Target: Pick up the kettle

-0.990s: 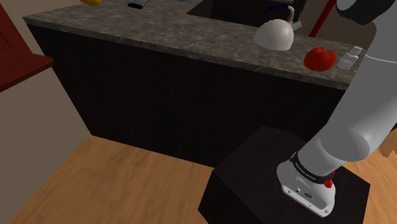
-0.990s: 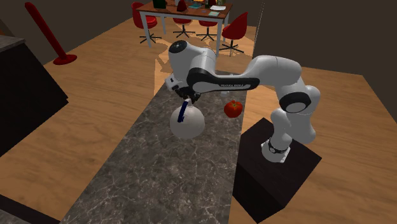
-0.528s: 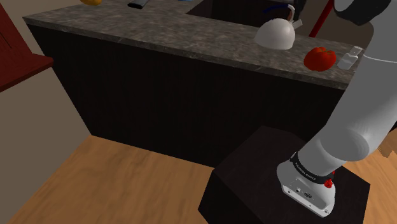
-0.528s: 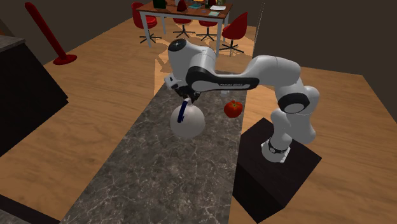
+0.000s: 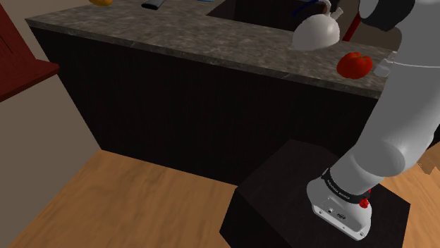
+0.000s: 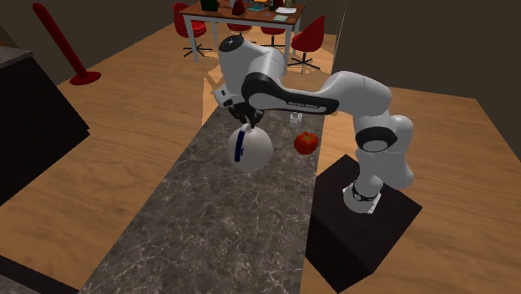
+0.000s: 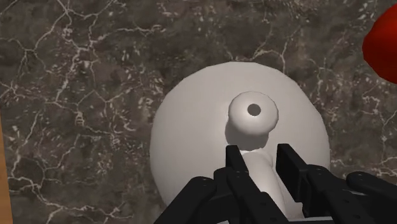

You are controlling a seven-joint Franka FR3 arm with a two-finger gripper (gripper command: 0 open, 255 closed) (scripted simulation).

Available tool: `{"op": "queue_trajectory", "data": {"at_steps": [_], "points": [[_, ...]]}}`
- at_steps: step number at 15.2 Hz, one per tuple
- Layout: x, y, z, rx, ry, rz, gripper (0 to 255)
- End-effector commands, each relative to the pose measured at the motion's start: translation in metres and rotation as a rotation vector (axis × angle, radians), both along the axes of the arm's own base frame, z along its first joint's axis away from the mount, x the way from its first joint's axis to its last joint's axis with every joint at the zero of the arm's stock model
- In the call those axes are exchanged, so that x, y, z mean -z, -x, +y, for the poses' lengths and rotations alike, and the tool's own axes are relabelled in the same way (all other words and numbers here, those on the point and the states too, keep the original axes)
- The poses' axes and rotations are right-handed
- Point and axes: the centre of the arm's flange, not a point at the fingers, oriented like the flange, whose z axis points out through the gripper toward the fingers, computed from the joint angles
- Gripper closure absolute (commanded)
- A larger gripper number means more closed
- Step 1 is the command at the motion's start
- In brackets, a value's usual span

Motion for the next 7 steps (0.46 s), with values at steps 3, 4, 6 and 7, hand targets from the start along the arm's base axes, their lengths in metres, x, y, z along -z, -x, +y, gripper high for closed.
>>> {"op": "queue_trajectory", "data": {"at_steps": [3, 4, 6, 7], "points": [[-0.022, 0.000, 0.000, 0.000, 0.001, -0.001, 255], [-0.027, 0.000, 0.000, 0.000, 0.001, -0.001, 255], [-0.033, 0.000, 0.000, 0.000, 0.001, -0.001, 255], [-0.033, 0.000, 0.000, 0.000, 0.001, -0.001, 255]]}}
